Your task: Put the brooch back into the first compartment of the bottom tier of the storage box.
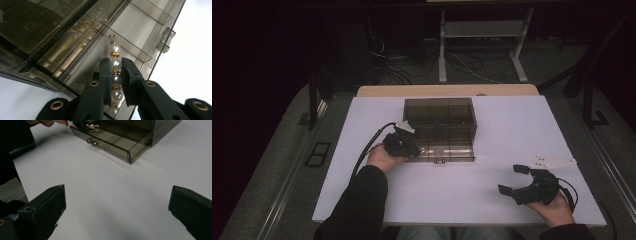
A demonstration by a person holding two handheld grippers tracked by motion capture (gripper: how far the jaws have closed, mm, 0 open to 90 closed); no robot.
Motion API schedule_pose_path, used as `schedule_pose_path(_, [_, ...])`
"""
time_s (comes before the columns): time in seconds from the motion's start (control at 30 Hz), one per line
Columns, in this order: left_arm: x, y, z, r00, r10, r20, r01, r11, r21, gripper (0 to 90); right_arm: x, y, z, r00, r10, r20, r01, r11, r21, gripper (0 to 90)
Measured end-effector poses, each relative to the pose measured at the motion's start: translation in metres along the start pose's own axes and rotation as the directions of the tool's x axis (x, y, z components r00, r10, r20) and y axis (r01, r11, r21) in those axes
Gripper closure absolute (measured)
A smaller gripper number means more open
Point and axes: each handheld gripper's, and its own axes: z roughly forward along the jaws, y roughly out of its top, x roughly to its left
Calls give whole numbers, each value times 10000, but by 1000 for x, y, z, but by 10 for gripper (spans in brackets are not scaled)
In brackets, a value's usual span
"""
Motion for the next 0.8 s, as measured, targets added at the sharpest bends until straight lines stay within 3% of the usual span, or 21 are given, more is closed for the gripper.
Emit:
schedule_pose_path(0.5, [-2,2,-10,9998,-45,198,50,9997,-250,656,0,0,0,10000,-28,0,28,10000,-28,7])
schedule_pose_path(0.6, [-4,2,-13,9995,-193,254,201,9993,-325,611,0,0,0,10000,-52,12,52,10000,-53,7])
schedule_pose_path(0.8, [-6,3,-21,9995,-92,308,110,9983,-578,498,0,0,0,10000,-58,-2,58,10000,-63,7])
